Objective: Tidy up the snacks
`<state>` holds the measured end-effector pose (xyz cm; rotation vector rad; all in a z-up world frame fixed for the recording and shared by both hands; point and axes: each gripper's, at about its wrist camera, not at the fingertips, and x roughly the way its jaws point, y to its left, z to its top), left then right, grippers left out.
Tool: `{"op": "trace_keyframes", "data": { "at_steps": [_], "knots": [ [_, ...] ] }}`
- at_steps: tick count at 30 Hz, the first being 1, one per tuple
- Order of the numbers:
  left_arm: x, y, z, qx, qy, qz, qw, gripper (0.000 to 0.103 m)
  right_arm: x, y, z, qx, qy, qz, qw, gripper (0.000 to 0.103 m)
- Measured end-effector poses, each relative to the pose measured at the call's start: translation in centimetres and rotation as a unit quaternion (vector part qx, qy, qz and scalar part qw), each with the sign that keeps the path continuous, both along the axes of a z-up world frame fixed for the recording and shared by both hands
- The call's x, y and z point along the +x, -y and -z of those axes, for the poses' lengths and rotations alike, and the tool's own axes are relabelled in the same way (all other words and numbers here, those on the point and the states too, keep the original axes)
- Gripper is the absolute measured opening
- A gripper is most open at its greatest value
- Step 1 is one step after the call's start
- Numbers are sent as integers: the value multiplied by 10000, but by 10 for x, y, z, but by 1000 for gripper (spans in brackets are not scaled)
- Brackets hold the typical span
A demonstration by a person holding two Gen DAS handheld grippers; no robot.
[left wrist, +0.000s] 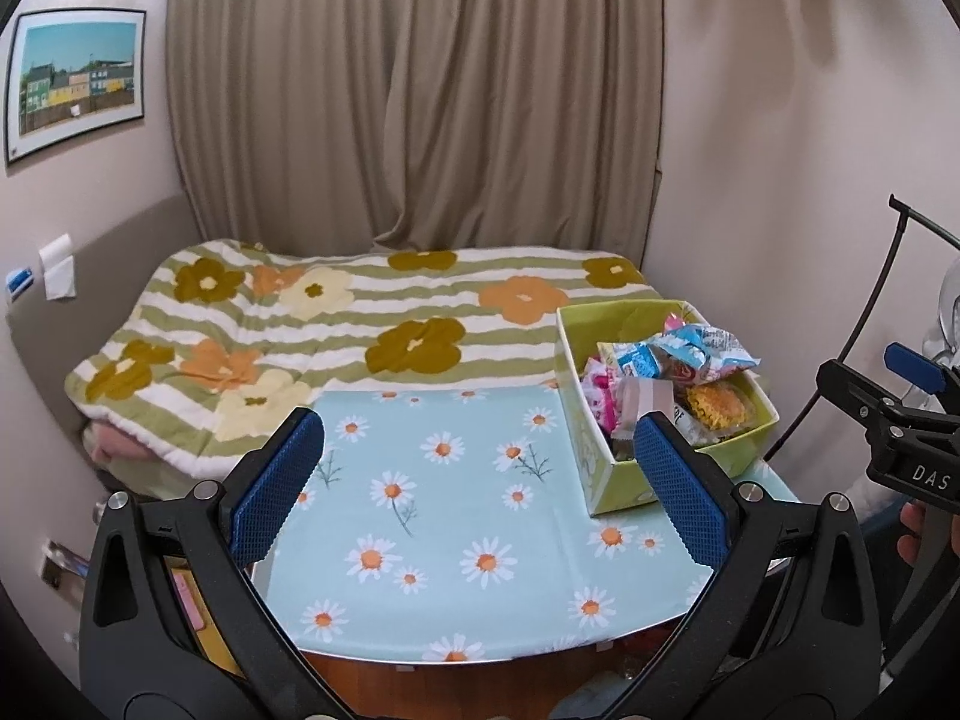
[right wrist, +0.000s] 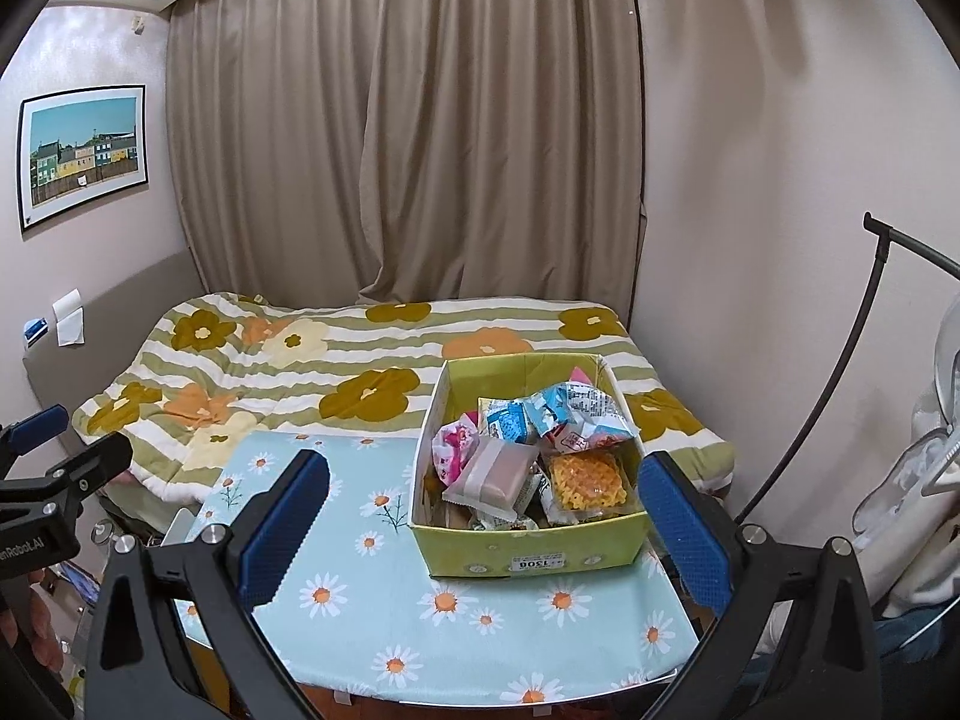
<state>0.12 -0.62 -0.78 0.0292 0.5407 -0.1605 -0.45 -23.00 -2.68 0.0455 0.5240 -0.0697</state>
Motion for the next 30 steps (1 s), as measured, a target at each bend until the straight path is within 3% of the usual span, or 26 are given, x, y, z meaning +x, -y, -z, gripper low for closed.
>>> {"op": "trace_keyframes", "data": {
  "at_steps": [30],
  "knots": [
    [9,4,1,62,21,-29,10000,103,12,11,4,-4,-38,42,10000,103]
  ]
}}
